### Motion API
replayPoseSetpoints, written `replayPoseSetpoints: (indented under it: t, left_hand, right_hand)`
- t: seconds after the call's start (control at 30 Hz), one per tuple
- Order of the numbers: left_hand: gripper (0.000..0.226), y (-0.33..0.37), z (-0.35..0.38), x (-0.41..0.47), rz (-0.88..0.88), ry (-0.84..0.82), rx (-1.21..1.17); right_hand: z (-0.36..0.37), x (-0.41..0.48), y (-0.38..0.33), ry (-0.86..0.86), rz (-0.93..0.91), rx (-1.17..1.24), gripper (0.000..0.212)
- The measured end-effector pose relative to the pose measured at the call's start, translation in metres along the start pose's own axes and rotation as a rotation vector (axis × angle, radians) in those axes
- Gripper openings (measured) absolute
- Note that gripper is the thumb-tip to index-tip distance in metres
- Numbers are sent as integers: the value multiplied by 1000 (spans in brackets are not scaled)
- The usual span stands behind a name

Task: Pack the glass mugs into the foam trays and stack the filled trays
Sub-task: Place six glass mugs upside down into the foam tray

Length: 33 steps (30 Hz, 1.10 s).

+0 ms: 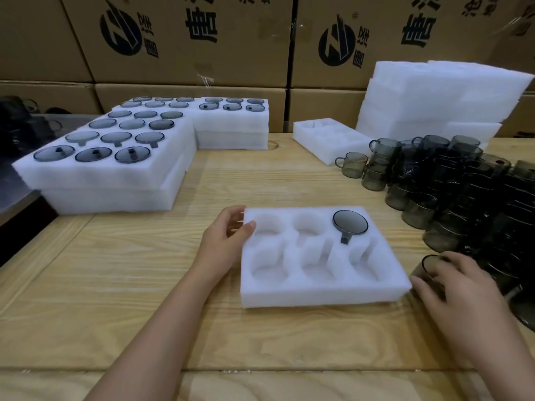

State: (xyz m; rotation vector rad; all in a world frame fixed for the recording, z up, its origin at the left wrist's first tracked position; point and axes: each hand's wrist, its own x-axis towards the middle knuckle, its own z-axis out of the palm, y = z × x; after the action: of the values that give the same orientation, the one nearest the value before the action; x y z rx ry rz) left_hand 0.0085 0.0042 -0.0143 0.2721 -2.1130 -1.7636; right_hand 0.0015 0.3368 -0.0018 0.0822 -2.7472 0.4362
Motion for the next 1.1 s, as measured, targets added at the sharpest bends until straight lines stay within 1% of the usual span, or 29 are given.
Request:
replayPoseSetpoints:
  t: [0.03,0.1,0.17,0.2,0.27,0.33,0.43,0.53,0.6,0.67,0.73,0.8,0.9,0.97,1.1]
  left_hand:
    - [29,0,0,0,12,2,7]
    - [33,3,1,1,70,30,51]
    - [35,9,1,0,174,85,65]
    - [33,12,2,-2,233,99,57]
    - [35,20,2,-7,343,75,47]
    - [41,26,5,-14,430,-4,63]
    - [51,31,12,-19,492,-83,124]
    - [54,33,12,-17,465,6,72]
    - [52,32,9,-14,414,45,17]
    - [51,31,6,-10,337,17,-68]
    - [52,30,6,-7,298,-28,-93]
    - [52,28,8,-6,276,-54,-63]
    - [57,26,9,-6,250,-75,3]
    - [59,23,7,-5,246,-93,54]
    - [45,21,4,-5,240,-131,99]
  right_hand:
    - [-5,7,-1,23,15,11,14]
    - [-18,22,-10,144,19,51,21]
    - [-34,38,-31,252,15,144,29]
    - [-40,45,-46,268,6,198,34]
    - [-44,58,-81,214,-34,322,45]
    - [-40,65,-120,97,-98,443,54]
    - [-26,66,-171,-111,-224,507,49]
    - [-13,64,-198,-291,-290,591,42]
    - [-12,69,-200,-365,-354,617,49]
    - [-14,75,-193,-479,-430,678,60]
    - [-17,79,-184,-551,-482,743,61]
    - [-17,81,-177,-536,-481,773,59]
    - [-11,82,-168,-478,-401,800,54]
    - [-8,83,-159,-396,-350,715,52]
    - [-2,85,-139,-252,-208,544,57]
